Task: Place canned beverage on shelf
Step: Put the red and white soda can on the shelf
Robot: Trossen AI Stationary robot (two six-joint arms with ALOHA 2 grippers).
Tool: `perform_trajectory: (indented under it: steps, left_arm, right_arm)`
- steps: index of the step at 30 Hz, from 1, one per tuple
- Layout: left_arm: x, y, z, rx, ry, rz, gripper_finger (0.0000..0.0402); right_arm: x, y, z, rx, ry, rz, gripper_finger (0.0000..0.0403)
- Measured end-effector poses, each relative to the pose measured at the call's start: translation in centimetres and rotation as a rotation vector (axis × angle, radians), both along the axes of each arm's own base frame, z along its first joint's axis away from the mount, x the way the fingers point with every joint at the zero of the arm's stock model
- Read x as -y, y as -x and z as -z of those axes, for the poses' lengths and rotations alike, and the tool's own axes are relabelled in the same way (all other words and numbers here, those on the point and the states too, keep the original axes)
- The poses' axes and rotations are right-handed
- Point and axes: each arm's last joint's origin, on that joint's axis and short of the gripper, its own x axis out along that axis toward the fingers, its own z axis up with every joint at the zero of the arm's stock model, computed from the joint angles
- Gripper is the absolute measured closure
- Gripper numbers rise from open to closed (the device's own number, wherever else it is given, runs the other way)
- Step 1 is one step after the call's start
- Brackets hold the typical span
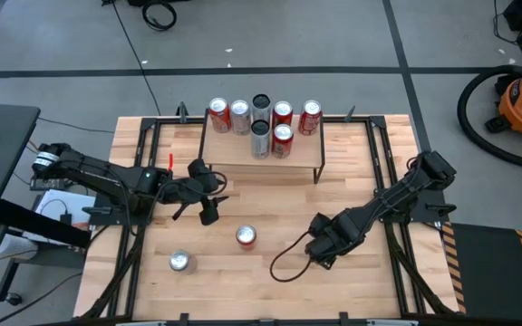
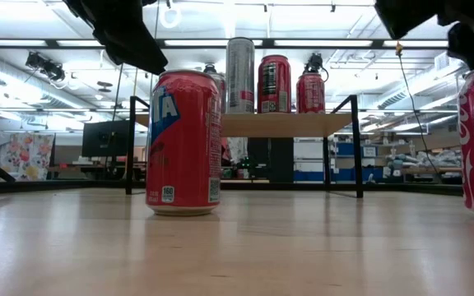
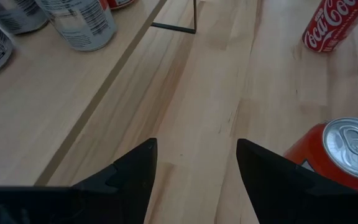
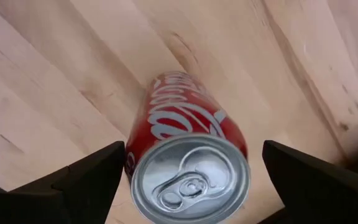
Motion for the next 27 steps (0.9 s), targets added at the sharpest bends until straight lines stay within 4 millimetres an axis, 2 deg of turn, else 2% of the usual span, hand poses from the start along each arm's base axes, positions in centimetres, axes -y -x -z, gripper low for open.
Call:
perform_trajectory:
  steps: [9,18,27]
  left_arm:
    - [0.0,0.0,0.0,-0.004,-0.006,0.004,0.0171]
    - [0.0,0.0,0.0,-0.003,-0.002,0.002,0.0171]
    - [0.1,0.0,0.0,-0.005,0.012,0.013,0.0171]
  right_arm:
    - [-1.6,1.2,0.0,0.024,0.066,-0.011,0.0022]
    - [-1.9,0.8,0.1,0.059,0.016,-0.059,0.0053]
    - [-1.2,0.8,2.7,0.039,-0.034,-0.105,0.0057]
